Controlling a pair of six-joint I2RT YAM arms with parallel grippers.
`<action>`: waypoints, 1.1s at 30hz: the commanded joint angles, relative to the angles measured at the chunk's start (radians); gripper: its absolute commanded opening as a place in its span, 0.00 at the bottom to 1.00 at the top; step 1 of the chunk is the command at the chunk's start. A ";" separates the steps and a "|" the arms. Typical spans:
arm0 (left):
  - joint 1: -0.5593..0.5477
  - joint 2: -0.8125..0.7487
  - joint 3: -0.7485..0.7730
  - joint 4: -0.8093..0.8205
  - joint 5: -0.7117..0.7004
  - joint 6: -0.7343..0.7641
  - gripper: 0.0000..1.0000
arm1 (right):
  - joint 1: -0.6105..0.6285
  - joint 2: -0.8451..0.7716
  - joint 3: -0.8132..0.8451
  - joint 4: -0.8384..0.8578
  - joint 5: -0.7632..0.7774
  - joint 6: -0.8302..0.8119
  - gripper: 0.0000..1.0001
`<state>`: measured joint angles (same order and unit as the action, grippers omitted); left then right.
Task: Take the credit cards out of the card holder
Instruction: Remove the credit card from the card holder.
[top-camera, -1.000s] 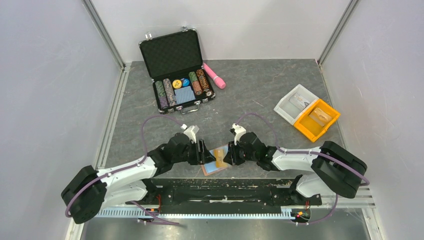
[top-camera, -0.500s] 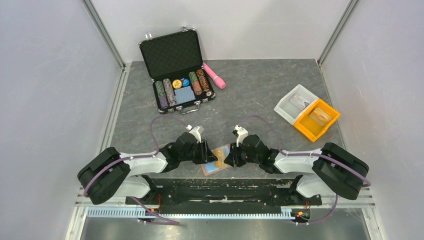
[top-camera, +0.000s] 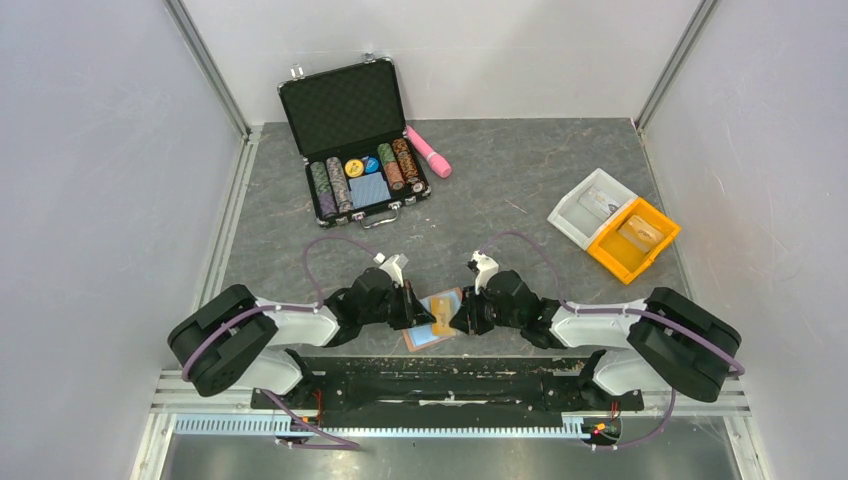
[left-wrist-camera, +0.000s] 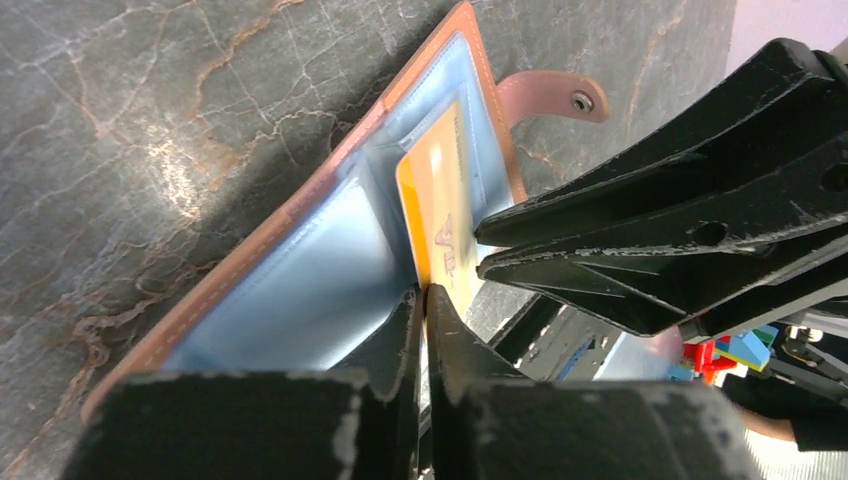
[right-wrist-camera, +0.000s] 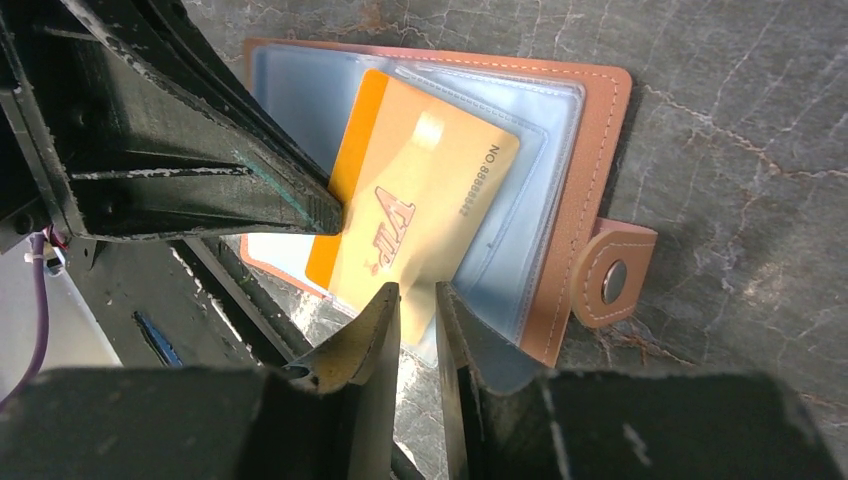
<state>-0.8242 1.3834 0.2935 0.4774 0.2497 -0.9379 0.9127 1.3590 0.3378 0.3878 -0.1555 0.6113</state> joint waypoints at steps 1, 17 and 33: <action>-0.001 -0.034 -0.006 0.018 0.020 -0.058 0.02 | 0.005 -0.005 -0.008 -0.117 0.069 0.001 0.22; 0.005 -0.319 -0.032 -0.320 -0.111 -0.093 0.02 | -0.041 -0.011 0.124 -0.320 0.223 -0.081 0.22; 0.006 -0.703 0.056 -0.539 -0.161 -0.144 0.02 | -0.061 -0.193 0.119 -0.016 -0.142 -0.009 0.40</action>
<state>-0.8219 0.7448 0.3206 -0.0940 0.0837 -1.0122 0.8509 1.2343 0.5468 0.0883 -0.0902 0.5167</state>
